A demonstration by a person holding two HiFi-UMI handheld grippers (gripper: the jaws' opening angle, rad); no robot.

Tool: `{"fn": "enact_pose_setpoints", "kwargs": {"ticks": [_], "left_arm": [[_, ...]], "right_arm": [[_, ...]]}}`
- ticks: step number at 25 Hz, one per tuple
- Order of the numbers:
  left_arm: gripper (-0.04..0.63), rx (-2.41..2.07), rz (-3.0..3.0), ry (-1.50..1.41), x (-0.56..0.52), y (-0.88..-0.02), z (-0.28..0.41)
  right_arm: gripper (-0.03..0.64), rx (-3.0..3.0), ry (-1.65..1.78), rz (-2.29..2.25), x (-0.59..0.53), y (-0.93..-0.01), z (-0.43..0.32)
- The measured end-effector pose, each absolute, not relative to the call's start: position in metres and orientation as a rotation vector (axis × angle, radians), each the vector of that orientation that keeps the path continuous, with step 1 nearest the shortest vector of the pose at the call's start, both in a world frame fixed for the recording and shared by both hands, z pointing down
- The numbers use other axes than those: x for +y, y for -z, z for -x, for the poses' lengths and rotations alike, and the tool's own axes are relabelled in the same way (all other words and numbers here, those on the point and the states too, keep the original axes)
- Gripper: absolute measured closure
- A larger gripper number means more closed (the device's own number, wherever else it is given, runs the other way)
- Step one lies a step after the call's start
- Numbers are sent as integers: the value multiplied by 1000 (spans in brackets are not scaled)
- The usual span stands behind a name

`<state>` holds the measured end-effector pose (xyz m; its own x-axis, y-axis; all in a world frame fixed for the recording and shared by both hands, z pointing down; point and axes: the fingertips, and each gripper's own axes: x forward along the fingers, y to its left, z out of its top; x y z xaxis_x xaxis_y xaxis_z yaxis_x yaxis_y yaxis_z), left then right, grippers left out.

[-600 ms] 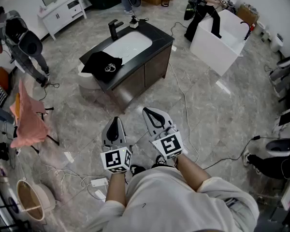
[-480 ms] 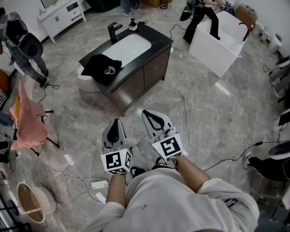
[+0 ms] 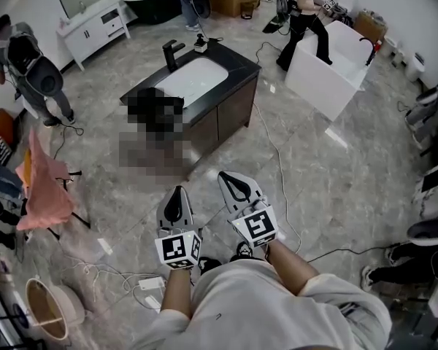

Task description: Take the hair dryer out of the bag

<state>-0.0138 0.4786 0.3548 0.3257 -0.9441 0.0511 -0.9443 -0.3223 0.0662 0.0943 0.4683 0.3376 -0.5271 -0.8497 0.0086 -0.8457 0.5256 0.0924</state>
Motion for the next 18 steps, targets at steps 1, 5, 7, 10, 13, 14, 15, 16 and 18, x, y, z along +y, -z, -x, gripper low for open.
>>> {"fn": "enact_pose_setpoints", "kwargs": {"ticks": [1, 5, 7, 10, 13, 14, 15, 16, 18], "left_arm": [[575, -1777, -2487, -7, 480, -355, 14], [575, -1782, -2479, -15, 483, -357, 14], [575, -1786, -2476, -14, 483, -357, 14], [575, -1787, -2478, -14, 484, -357, 16], [575, -1778, -2482, -29, 488, -360, 18], [575, -1772, -2484, -32, 489, -361, 19], [575, -1767, -2486, -34, 490, -361, 20], [575, -1763, -2488, -34, 492, -362, 22], [575, -1757, -2492, -33, 495, -363, 26]], "right_arm": [[620, -2701, 103, -1498, 470, -337, -94], [620, -2714, 74, -1503, 475, -336, -96], [618, -2705, 86, -1515, 473, -338, -99], [618, -2677, 48, -1514, 474, -338, -98], [618, -2676, 42, -1493, 477, -340, -92], [618, -2678, 36, -1487, 478, -341, -89], [618, -2682, 32, -1480, 480, -343, -86], [618, -2684, 30, -1473, 481, -344, -83], [618, -2686, 23, -1464, 484, -345, -75]]}}
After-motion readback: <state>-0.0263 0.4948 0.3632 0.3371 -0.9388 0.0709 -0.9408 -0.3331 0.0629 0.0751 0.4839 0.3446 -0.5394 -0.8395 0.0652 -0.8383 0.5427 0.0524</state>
